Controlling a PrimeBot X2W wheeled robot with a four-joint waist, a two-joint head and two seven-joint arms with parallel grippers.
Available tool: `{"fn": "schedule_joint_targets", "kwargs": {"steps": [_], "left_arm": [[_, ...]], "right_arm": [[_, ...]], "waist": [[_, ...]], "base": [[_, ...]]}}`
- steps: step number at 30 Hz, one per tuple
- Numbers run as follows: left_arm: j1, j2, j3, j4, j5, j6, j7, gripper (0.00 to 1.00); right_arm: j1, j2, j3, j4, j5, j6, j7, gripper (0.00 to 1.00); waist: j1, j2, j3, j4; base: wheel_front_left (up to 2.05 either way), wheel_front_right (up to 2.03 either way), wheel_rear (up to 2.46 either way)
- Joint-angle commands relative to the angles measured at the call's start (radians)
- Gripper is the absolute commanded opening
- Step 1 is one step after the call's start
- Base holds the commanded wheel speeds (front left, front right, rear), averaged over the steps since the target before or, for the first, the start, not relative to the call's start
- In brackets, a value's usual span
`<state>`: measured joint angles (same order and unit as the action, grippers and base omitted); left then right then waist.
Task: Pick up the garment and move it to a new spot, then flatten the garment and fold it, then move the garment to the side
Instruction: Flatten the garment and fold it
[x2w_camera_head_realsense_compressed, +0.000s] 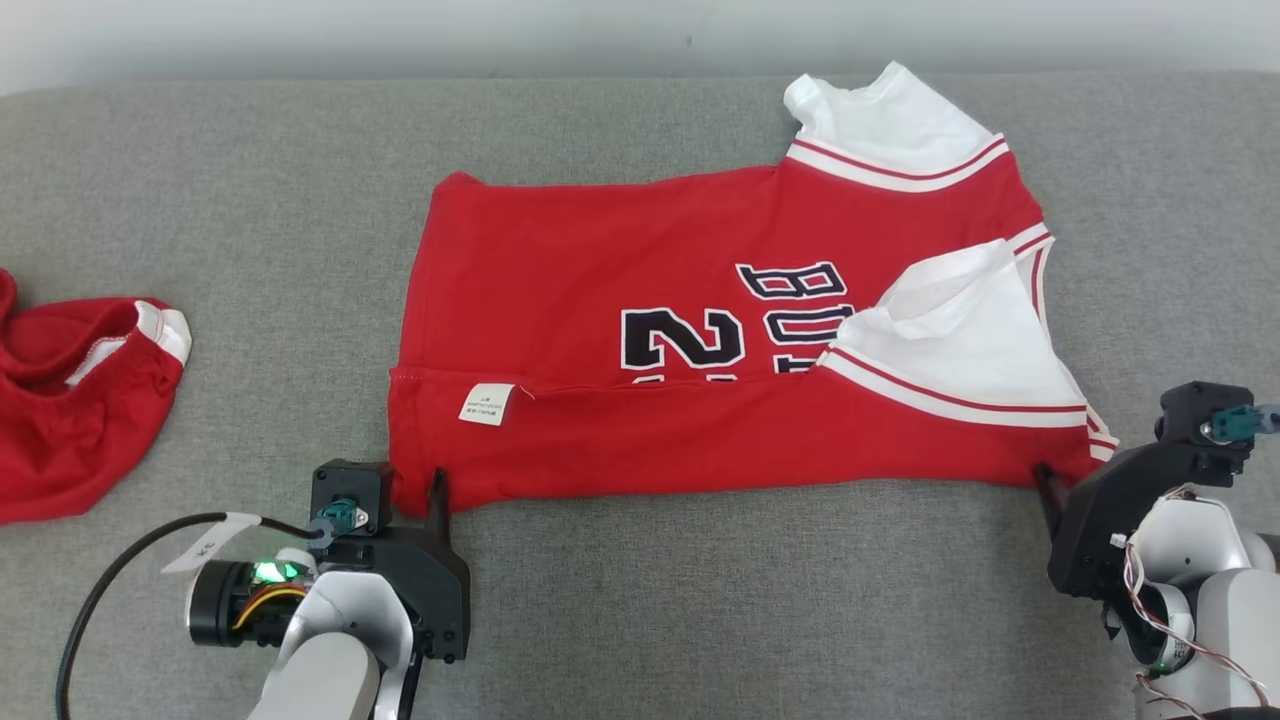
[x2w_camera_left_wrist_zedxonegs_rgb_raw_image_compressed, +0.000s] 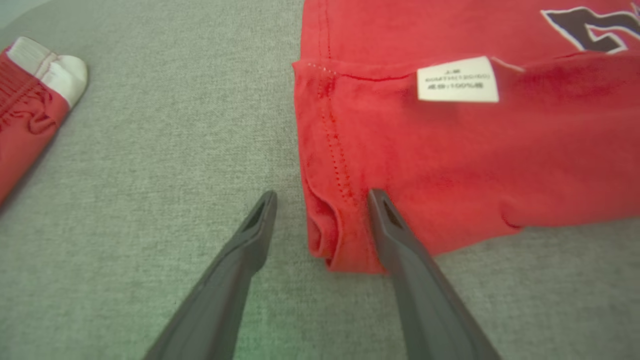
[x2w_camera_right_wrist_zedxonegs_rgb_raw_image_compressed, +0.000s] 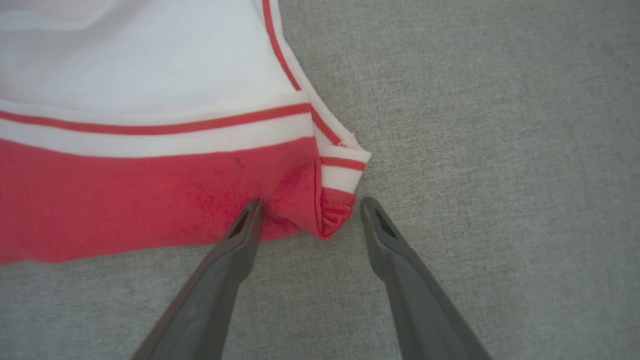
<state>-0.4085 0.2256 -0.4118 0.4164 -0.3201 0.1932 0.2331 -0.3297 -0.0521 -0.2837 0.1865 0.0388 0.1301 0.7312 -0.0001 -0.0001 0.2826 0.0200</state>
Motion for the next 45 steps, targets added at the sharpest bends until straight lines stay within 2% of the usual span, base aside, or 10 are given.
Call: {"fn": "schedule_joint_targets", "kwargs": {"steps": [1,15,16,17,18,19,26,32,38,45], "left_arm": [[0.046,-0.008,-0.016,0.034,-0.021,-0.016,0.025,0.0],[0.025,0.0,-0.01,0.067,-0.046,-0.029,0.004,0.0],[0.023,0.0,-0.011,0.071,-0.046,-0.029,0.001,0.0],[0.022,0.0,-0.012,0.075,-0.048,-0.031,0.0,0.0],[0.022,-0.002,-0.014,0.076,-0.049,-0.033,-0.001,0.0],[0.025,-0.003,-0.015,0.077,-0.051,-0.034,-0.003,0.0],[0.063,-0.013,0.008,0.073,-0.102,-0.052,-0.022,0.0],[0.122,-0.021,0.048,0.008,-0.179,-0.066,-0.017,0.0],[0.223,0.009,0.076,-0.108,-0.212,-0.048,-0.013,0.0],[0.364,0.053,0.079,-0.262,-0.201,0.003,0.013,0.0]], "right_arm": [[0.016,0.003,0.009,0.016,0.008,0.001,0.017,1.0],[-0.06,0.004,-0.024,0.114,0.051,0.001,-0.024,1.0],[-0.064,0.004,-0.025,0.123,0.053,0.001,-0.027,0.92],[-0.067,0.004,-0.025,0.131,0.05,0.001,-0.031,0.42],[-0.067,0.004,-0.024,0.138,0.043,0.001,-0.032,0.18],[-0.065,0.004,-0.023,0.141,0.04,0.001,-0.038,0.0],[-0.032,0.001,-0.04,0.12,0.055,0.001,-0.077,0.0],[0.044,0.001,-0.042,0.027,0.127,0.001,-0.076,0.0],[0.184,0.001,-0.055,-0.154,0.208,0.001,-0.026,0.0],[0.386,0.001,-0.056,-0.331,0.315,0.001,0.076,0.0]], "waist": [[0.0001,0.0001,-0.008,-0.004],[0.0001,0.0001,-0.004,-0.007],[0.0001,0.0001,-0.004,-0.006],[0.0001,0.0001,-0.005,-0.005],[0.0001,0.0001,-0.007,-0.004],[0.0001,0.0001,-0.009,-0.003],[0.0001,0.0001,-0.048,-0.006],[0.0001,0.0001,-0.096,-0.005],[0.0001,0.0001,-0.134,-0.007],[0.0001,0.0001,-0.15,-0.012]], "base": [[0.0,0.0,0.0],[0.0,0.0,0.0],[0.0,0.0,0.0],[0.0,0.0,0.0],[0.0,0.0,0.0],[0.0,0.0,0.0],[0.0,0.0,0.0],[0.0,0.0,0.0],[0.0,0.0,0.0],[0.0,0.0,0.0]]}}
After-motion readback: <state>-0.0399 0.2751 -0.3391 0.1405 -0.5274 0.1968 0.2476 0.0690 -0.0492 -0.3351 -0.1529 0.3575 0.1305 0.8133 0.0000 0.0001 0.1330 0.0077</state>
